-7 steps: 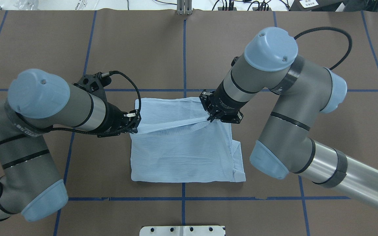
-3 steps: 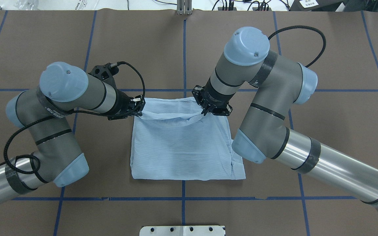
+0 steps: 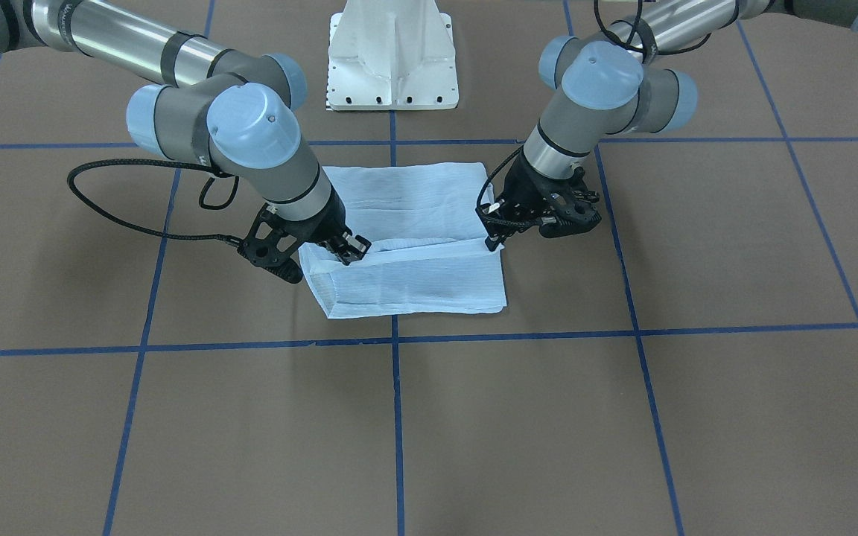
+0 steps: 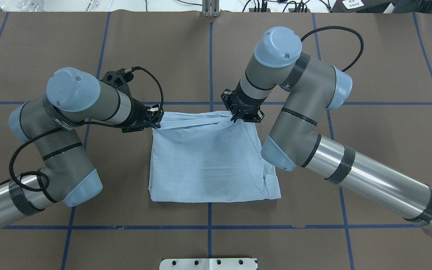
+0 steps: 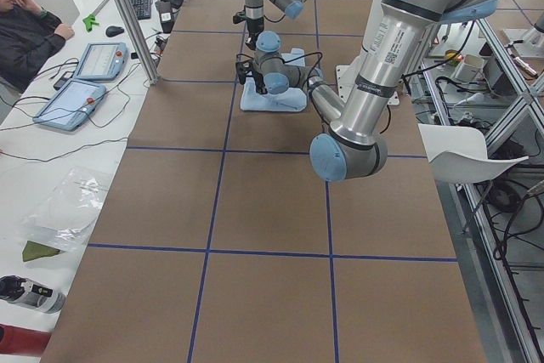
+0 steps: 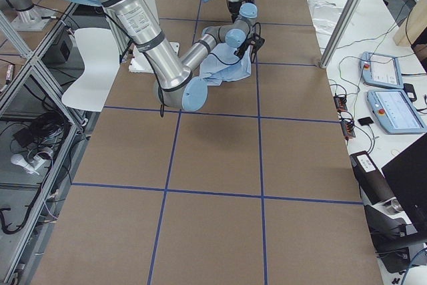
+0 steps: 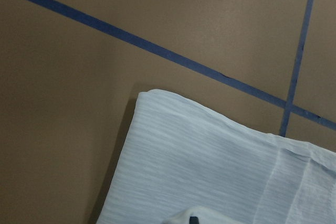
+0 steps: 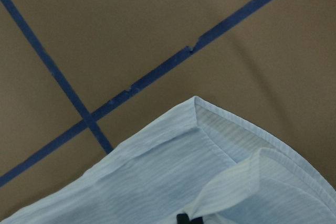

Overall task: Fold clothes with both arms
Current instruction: 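Lay the near edge onto the shirt's far edge and open both grippers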

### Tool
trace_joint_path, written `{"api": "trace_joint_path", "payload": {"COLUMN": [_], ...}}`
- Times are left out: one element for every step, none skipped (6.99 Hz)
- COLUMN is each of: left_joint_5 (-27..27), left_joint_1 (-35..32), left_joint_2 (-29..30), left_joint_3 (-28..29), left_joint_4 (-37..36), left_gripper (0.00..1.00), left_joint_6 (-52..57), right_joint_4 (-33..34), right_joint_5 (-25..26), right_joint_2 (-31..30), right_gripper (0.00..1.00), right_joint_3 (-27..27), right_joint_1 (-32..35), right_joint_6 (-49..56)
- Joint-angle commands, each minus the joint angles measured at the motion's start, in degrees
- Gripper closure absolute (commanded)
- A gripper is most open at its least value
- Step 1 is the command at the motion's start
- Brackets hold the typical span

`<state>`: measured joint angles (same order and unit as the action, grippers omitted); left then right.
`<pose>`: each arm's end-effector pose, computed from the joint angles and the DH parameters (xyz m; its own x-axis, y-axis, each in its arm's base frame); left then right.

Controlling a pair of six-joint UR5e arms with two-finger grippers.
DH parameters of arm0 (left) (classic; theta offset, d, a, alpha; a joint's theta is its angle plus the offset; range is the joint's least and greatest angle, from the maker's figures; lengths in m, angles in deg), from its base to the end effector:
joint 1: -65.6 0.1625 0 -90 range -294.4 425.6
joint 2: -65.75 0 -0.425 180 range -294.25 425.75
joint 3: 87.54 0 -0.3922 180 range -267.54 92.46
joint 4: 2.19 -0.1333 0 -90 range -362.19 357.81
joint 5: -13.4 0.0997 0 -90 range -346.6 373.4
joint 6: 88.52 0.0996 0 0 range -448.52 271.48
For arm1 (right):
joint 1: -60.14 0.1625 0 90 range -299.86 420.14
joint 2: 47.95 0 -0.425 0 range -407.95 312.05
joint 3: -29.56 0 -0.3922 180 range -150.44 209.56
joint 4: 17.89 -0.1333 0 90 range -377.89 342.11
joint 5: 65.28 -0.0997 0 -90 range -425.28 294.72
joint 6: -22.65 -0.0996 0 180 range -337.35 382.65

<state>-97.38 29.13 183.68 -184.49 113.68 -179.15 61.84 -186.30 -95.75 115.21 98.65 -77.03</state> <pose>0.4651 -0.4656 0.2722 0.3895 -0.3007 -0.8705 0.3111 0.9326 -0.1829 -0.5165 -0.5157 0.2194 0.4757 0.5627 0.6761 -0.3179 0.8267 -0.4643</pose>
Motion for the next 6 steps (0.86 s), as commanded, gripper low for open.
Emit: {"api": "trace_joint_path", "payload": {"left_joint_5": [0.04, 0.04, 0.04, 0.12, 0.21, 0.21], "left_joint_1": [-0.35, -0.35, -0.35, -0.70, -0.70, -1.49], "left_joint_2": [1.59, 1.68, 1.69, 1.69, 1.69, 1.69], "left_joint_3": [1.76, 1.77, 1.77, 1.77, 1.77, 1.77], "left_joint_4": [0.05, 0.14, 0.14, 0.14, 0.05, -0.04], "left_gripper": [1.00, 1.00, 1.00, 0.46, 0.01, 0.00], "left_joint_6": [0.02, 0.02, 0.02, 0.11, 0.02, -0.24], "right_joint_4": [-2.20, -2.21, -2.21, -2.12, -2.99, -3.96], "right_joint_5": [0.00, 0.00, 0.09, 0.53, 0.53, 0.44], "right_joint_2": [1.22, 1.30, 1.22, 1.39, 1.22, 1.22], "right_gripper": [1.00, 1.00, 0.54, 0.01, 0.00, 0.00], "right_joint_3": [-3.03, -3.03, -3.03, -3.03, -3.03, -3.03], "right_joint_1": [0.42, 0.51, 0.51, 0.43, 0.51, 0.86], "right_joint_6": [0.01, 0.01, 0.01, 0.10, 1.14, 2.98]}}
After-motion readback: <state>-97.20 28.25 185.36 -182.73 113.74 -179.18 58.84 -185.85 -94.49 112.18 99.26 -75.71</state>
